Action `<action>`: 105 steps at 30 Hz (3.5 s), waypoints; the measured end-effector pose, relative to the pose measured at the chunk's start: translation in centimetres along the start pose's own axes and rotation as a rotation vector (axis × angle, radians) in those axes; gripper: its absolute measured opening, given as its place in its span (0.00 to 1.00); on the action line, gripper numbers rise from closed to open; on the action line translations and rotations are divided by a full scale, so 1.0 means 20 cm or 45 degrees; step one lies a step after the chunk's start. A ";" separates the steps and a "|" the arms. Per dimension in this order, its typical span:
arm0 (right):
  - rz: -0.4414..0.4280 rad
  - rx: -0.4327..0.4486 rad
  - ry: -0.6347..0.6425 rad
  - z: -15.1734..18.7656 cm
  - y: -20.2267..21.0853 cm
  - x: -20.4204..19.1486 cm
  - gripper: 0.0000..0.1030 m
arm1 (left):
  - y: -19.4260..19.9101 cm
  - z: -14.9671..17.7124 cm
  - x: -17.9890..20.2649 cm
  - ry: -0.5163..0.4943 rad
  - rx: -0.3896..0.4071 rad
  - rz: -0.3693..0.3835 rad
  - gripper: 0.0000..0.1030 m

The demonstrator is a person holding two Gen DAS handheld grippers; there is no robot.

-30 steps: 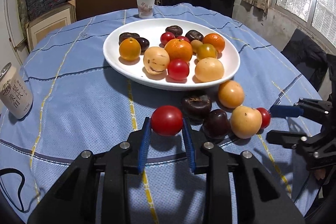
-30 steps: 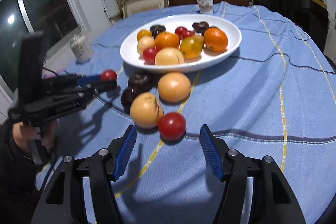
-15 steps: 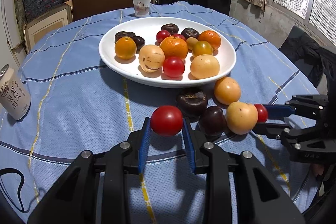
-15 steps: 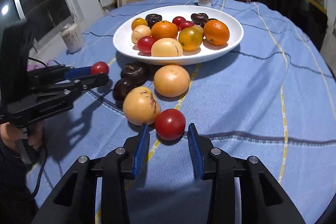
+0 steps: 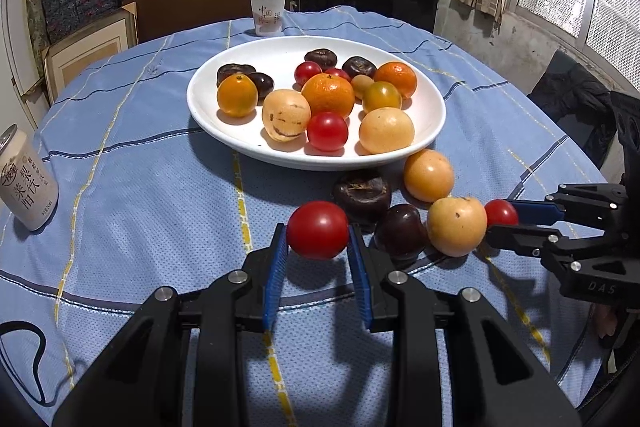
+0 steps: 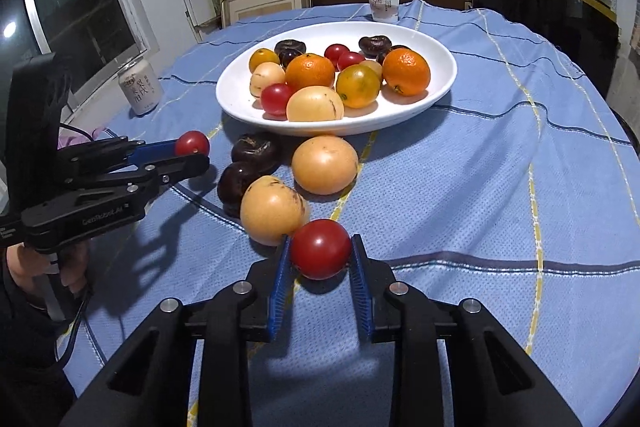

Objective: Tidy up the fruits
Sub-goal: 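Carry both tomatoes over the plate, lower them and open both grippers, then withdraw both open grippers from the plate toward the remaining fruits, then grasp a dark red plum with the left gripper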

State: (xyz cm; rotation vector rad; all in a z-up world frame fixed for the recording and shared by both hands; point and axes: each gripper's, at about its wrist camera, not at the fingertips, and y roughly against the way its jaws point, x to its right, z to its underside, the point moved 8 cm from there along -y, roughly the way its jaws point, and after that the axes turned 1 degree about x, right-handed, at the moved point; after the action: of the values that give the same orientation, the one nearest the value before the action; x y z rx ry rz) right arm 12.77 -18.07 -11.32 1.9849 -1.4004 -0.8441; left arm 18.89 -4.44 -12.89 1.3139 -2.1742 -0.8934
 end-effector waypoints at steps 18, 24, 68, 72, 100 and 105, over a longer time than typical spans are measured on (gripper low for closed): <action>0.016 0.031 -0.027 0.07 0.08 0.02 0.29 | 0.08 0.04 -0.01 0.040 0.029 -0.043 0.29; 0.018 0.041 -0.020 0.08 0.12 0.03 0.29 | 0.15 0.04 -0.02 0.095 0.033 0.006 0.28; -0.076 0.212 -0.087 -0.22 0.07 0.14 0.47 | -0.02 -0.06 0.21 -0.211 -0.022 -0.030 0.45; -0.058 0.212 -0.145 -0.17 0.05 0.20 0.47 | -0.05 -0.04 0.23 -0.182 -0.028 -0.018 0.41; -0.051 0.186 -0.131 -0.16 0.01 0.20 0.56 | -0.12 -0.01 0.27 -0.077 -0.077 0.143 0.37; -0.043 0.193 -0.127 -0.16 0.01 0.20 0.56 | -0.15 0.01 0.29 -0.063 -0.124 0.185 0.36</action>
State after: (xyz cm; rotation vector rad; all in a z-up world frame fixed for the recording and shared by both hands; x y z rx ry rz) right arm 15.99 -21.64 -9.77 2.1106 -1.5315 -0.8865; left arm 17.94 -10.50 -14.89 1.0839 -2.2021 -0.9696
